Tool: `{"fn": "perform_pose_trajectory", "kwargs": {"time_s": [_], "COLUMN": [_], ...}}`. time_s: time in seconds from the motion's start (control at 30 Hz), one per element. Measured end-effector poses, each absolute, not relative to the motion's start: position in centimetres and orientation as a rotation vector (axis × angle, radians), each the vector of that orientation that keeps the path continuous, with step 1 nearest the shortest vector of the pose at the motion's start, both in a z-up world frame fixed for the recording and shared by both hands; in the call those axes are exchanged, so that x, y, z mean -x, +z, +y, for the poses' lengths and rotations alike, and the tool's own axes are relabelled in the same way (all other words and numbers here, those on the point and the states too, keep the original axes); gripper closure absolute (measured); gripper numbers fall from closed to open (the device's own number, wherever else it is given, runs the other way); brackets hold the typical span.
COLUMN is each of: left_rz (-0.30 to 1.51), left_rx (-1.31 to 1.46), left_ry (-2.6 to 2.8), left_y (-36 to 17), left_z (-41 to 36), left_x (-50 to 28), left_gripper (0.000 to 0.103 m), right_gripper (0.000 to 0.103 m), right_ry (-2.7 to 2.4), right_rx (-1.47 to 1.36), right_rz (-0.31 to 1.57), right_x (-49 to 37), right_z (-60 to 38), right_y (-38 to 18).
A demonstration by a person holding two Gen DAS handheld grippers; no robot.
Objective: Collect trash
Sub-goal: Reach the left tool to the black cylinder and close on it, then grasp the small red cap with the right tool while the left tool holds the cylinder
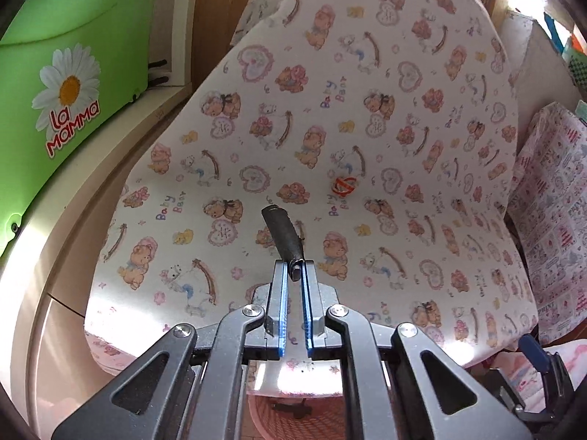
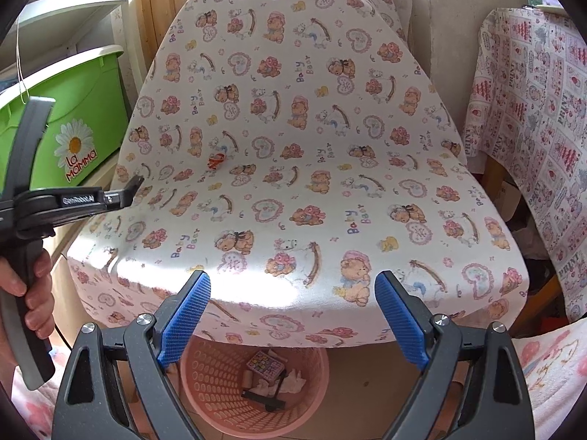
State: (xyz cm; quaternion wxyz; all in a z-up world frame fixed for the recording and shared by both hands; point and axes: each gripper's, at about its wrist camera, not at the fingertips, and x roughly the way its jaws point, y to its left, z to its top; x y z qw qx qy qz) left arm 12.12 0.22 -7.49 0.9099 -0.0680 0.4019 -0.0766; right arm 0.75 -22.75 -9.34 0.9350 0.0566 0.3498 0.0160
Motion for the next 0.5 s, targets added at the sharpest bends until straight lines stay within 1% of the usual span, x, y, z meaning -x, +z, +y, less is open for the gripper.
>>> {"fn": "perform_pose_trajectory", "kwargs": {"time_s": [0.2,0.37,0.47,0.5], "left_rz": [0.755,0.772,0.816,0.841], "left_rx": [0.08,0.095,0.097,0.096], "left_ry": [-0.11,-0.099,-0.082,-0.072], "left_y": [-5.6,-5.8,-6.0,-6.2], "left_z": [-0.1,0.2,0.3,0.5], "left_x": [-10.9,-11.7,-12.1,-12.3], "left_gripper": [0.096,0.096,0.096,0.096], "right_gripper": [0.011,0.011,0.011,0.014], "right_ry": [0.079,0.128,0.268,0.298], "right_rx": [-0.186,-0.222,-0.268,-0.298], "right_rz": [0.744,0.727,0.831,0.874], "right_x": [-2.0,-5.5,-9.6,-11.2], "right_z": [-22.2,-21.8,-21.1,-20.9], "right_y": [-9.2,-5.8,-4.5,-4.1]}}
